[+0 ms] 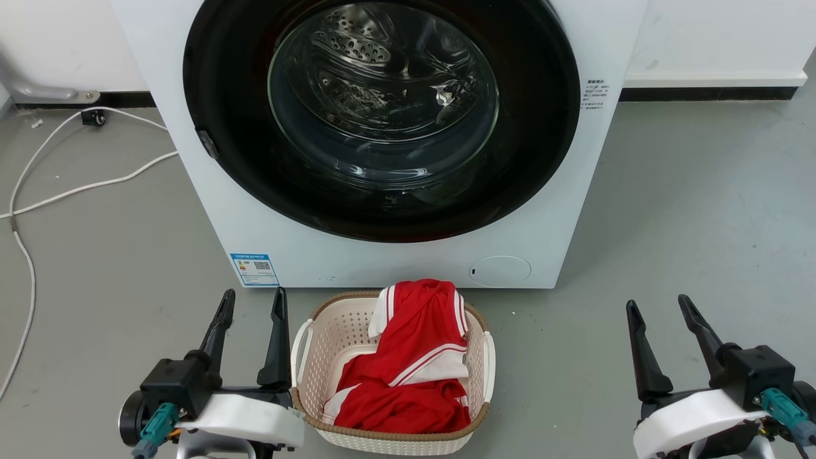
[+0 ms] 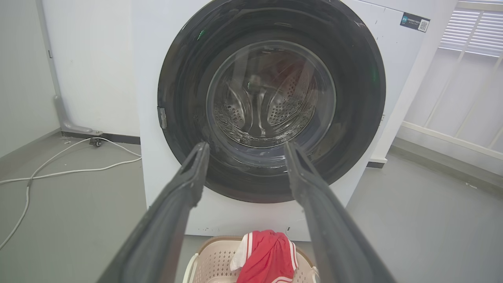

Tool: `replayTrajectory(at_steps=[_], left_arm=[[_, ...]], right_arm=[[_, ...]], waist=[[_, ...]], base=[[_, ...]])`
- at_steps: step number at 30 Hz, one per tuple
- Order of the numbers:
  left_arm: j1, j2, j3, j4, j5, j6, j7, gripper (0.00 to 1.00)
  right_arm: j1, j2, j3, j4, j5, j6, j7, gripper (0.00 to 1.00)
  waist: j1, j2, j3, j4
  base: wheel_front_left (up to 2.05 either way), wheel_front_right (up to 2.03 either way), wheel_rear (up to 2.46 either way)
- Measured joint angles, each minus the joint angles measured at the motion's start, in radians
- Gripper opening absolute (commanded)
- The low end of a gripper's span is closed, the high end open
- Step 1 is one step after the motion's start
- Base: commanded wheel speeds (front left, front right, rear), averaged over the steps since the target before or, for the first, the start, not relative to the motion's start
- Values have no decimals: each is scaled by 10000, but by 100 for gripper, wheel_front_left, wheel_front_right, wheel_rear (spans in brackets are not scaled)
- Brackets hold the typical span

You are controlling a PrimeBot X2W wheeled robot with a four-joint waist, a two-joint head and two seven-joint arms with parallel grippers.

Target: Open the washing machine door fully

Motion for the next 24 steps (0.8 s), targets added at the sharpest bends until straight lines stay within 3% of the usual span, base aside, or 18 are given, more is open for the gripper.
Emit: replayTrajectory(at_steps=[24], left_arm=[[128, 4, -96, -52, 1599, 117, -430, 100]], right_arm=[[113, 0, -75, 155, -991, 2, -40, 100]], waist=[[0, 0, 42, -32]], base=[[0, 0, 0]])
